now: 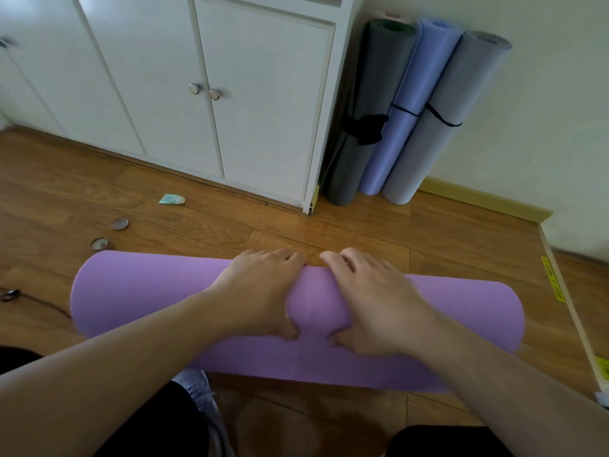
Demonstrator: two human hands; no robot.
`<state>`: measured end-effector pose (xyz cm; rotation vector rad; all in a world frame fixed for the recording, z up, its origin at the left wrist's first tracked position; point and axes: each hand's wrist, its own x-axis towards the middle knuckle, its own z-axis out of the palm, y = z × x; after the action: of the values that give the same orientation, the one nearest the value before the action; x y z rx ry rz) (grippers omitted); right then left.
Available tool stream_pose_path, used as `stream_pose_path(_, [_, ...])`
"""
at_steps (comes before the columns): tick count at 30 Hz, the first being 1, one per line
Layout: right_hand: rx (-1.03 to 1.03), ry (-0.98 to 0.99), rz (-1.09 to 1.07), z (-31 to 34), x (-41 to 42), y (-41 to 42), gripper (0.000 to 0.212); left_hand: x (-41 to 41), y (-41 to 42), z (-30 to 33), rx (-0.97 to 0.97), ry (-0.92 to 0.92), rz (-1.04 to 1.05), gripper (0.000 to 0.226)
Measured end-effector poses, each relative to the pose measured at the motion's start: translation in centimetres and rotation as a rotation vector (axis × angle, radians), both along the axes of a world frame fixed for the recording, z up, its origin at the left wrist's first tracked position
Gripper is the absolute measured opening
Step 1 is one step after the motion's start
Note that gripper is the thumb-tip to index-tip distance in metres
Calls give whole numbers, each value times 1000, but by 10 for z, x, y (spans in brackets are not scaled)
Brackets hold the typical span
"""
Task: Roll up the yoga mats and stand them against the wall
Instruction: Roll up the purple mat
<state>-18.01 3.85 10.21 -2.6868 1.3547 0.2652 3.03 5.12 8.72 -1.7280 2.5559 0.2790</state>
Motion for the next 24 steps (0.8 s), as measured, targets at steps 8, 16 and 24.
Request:
stream_pose_path(8, [-58, -23, 22, -2, 3, -4, 89, 1, 4, -1, -7, -15, -41, 94])
stream_pose_path(16, [-14, 6, 14, -4, 2, 3, 117, -1, 0, -2, 9, 10, -13, 91])
stream_pose_path(24, [-44, -35, 3, -4, 1, -5, 102, 0, 2, 0, -1, -66, -30, 105])
